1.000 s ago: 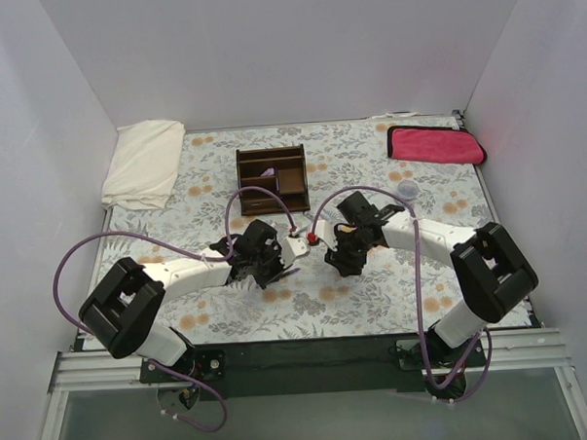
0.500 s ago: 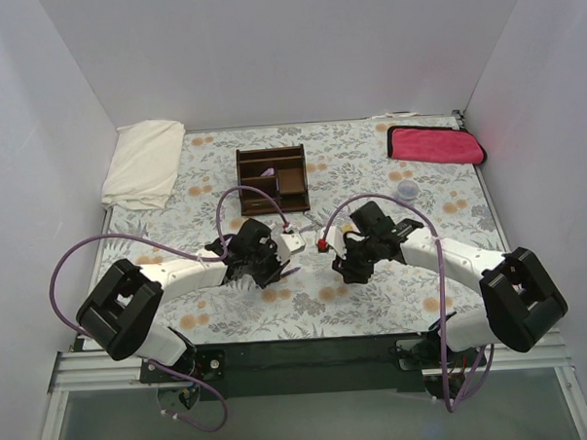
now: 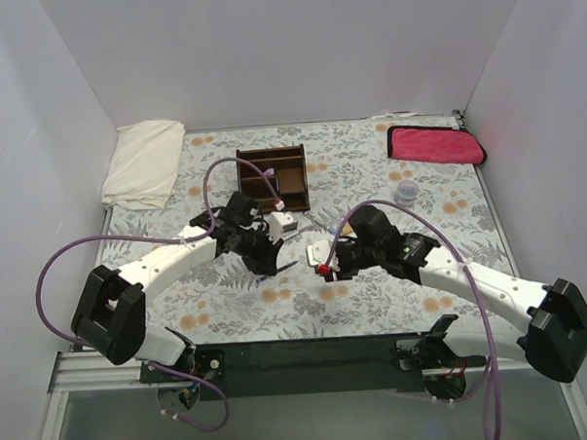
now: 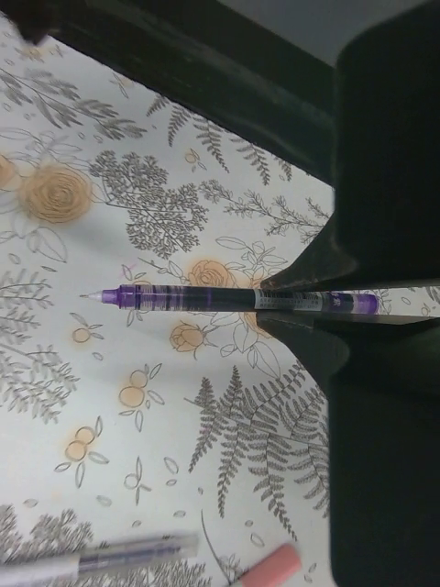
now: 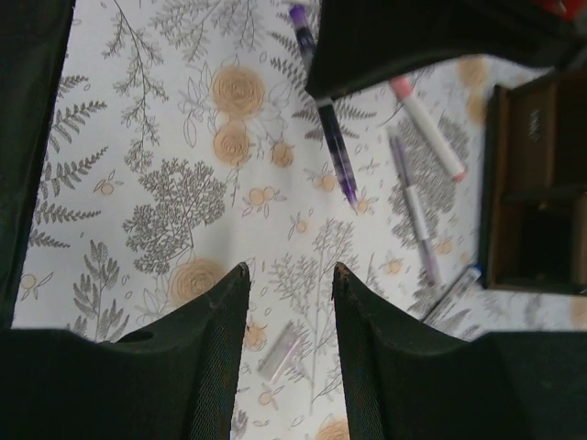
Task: Sort the stationery into containers
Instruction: Pick up the pen from the center of the board.
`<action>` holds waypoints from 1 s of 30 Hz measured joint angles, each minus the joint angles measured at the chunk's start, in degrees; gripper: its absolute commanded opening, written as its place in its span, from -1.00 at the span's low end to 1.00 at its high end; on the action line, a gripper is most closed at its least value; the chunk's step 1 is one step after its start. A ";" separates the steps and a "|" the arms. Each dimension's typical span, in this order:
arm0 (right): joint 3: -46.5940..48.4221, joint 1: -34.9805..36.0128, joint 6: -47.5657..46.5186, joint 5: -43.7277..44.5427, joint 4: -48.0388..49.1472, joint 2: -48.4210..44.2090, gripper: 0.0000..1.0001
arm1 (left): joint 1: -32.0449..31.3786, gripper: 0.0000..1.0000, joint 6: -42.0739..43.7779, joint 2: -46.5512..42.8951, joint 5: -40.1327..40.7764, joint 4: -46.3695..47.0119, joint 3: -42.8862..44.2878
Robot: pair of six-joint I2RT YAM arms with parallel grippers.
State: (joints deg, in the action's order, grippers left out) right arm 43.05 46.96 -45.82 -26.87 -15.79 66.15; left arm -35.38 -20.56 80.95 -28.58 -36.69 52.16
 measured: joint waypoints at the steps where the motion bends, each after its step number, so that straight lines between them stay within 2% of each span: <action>1: -0.20 1.20 -1.03 0.42 0.98 -1.14 -0.06 | 0.72 -1.00 -0.20 0.37 -1.16 -1.03 1.86; 5: -0.94 6.75 -3.85 3.39 4.59 -4.63 -0.06 | 2.01 -1.00 -0.66 1.14 -4.74 -3.96 6.56; 10: -0.92 10.36 -5.84 7.19 6.84 -3.54 -0.05 | 1.99 -1.00 -0.68 1.70 -8.48 -7.45 8.90; 19: -0.28 11.91 -8.48 13.53 8.98 1.29 -0.03 | 1.99 -1.00 -0.70 4.72 -12.61 -11.85 15.47; 30: -0.31 12.41 -8.37 16.37 11.47 1.66 -0.07 | 2.32 -1.00 -0.26 4.96 -12.79 -12.98 15.93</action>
State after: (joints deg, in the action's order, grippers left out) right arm 42.74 59.37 -54.19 -10.50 -4.32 67.81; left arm -33.06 -20.82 85.91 -41.36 -49.67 68.10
